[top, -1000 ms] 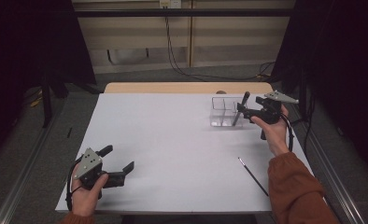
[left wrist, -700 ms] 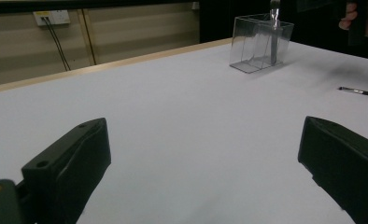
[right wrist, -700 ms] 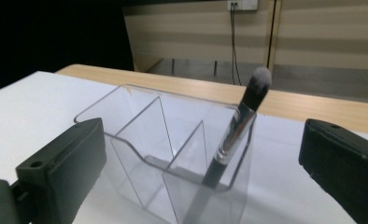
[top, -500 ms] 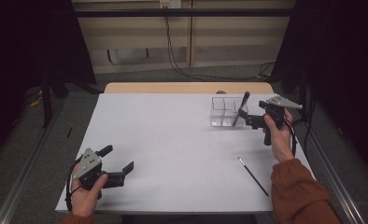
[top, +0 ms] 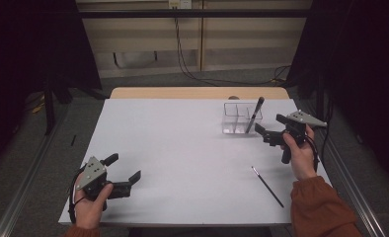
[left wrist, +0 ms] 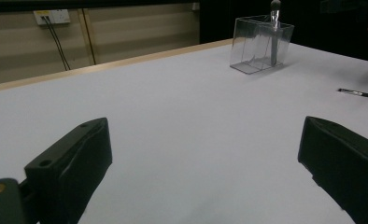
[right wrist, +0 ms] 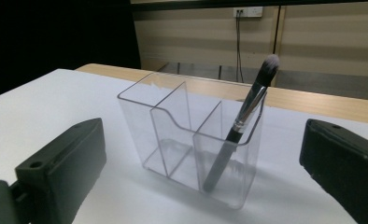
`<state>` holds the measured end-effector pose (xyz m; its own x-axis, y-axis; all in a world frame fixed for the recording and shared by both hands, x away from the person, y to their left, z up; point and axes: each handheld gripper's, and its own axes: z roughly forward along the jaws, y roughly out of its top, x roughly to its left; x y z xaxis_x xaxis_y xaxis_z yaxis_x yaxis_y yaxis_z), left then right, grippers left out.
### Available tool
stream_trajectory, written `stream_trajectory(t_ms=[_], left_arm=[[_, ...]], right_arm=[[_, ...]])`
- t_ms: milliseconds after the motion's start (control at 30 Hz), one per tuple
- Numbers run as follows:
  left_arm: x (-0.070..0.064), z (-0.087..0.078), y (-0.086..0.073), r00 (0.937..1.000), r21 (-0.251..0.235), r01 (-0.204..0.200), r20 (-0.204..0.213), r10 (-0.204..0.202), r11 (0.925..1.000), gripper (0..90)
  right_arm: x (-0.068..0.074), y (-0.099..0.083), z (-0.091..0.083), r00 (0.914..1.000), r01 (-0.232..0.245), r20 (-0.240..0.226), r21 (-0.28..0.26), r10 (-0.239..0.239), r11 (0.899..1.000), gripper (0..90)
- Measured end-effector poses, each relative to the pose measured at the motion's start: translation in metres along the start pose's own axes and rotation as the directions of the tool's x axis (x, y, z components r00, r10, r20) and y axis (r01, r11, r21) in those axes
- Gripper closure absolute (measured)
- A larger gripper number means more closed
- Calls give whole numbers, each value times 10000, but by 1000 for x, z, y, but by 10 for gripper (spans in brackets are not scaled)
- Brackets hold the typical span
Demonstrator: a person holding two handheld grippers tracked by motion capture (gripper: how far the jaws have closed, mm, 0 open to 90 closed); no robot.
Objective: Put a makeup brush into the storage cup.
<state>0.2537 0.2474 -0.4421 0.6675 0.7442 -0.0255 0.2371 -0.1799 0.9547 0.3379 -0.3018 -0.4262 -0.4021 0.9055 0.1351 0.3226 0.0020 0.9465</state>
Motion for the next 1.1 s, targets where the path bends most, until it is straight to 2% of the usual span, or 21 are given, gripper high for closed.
stream_trajectory(t_ms=[267, 567, 700, 900, 1100], left_arm=[[0, -1, 0, 10000, 24, -17, -16, 17, 10000, 30], [-1, -3, -1, 10000, 3, 25, -38, -25, 10000, 32], [-1, -5, -1, 9999, -82, 92, -94, -93, 9999, 33], [-1, -5, -1, 10000, 25, 8, -85, -8, 10000, 33], [-2, -7, -1, 9999, -67, 46, -97, -46, 10000, 32]], right_arm=[[10, -5, -19, 9995, 256, -179, -80, -257, 9996, 0], [16, -17, -37, 9993, 262, -258, 54, -261, 9996, 0], [19, -24, -47, 9996, 294, -36, -34, -294, 9996, 0], [24, -31, -61, 9992, 371, -175, -86, -372, 9993, 0], [26, -42, -67, 9985, 417, -371, 133, -412, 9990, 0]])
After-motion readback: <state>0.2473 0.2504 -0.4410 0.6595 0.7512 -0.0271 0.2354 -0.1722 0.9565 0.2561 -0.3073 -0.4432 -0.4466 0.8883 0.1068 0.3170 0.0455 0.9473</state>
